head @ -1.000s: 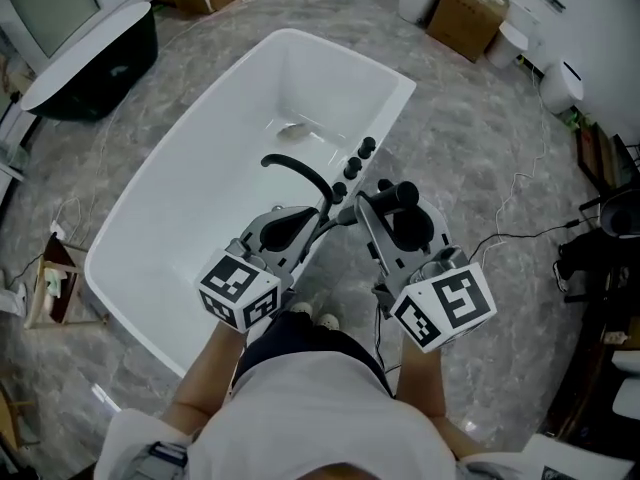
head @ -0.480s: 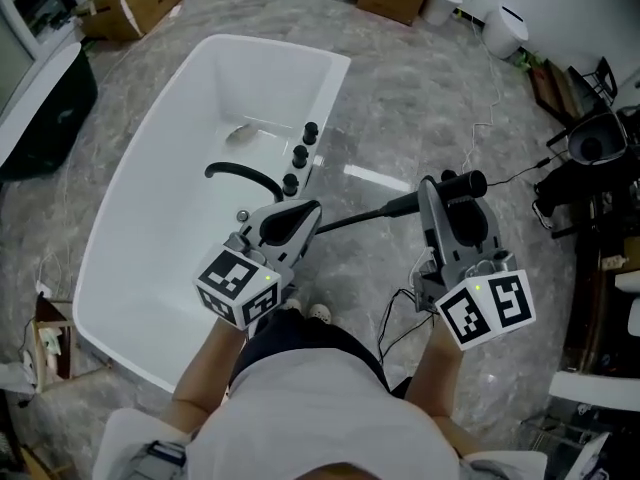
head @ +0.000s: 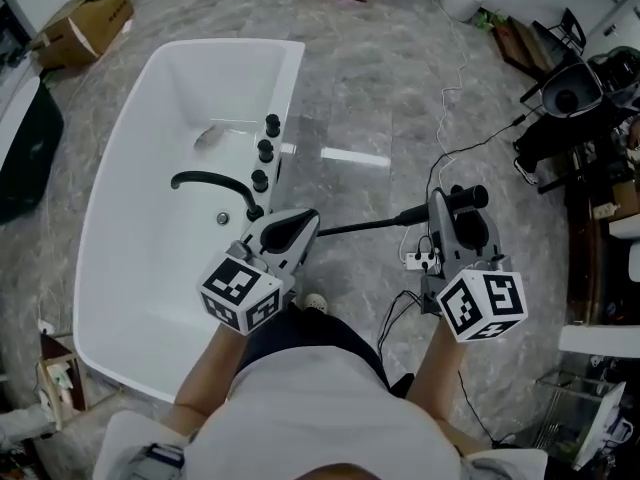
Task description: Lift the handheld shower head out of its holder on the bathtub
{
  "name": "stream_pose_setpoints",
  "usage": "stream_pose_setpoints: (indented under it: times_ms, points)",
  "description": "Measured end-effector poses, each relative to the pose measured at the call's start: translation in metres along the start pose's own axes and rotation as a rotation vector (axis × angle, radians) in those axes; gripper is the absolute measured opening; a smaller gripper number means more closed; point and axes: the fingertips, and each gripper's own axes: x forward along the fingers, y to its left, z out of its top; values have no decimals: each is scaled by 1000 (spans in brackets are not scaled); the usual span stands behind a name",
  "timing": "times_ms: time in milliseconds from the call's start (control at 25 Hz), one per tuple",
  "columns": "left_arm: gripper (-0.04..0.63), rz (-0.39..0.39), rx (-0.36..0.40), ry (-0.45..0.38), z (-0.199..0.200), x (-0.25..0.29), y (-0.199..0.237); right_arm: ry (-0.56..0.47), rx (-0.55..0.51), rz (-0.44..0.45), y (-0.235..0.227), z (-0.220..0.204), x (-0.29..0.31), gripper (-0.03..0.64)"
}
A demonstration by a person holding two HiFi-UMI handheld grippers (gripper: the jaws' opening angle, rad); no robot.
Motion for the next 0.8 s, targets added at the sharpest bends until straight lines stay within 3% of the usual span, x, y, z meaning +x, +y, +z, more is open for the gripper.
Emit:
stream_pose_setpoints:
  times_ms: [360, 800]
  points:
    - [12, 13, -18, 2, -6, 1, 3, 30, -111, 5, 16, -12, 10, 143]
    - [12, 39, -34, 17, -11, -9, 15, 39, -110, -1, 22, -16, 19, 143]
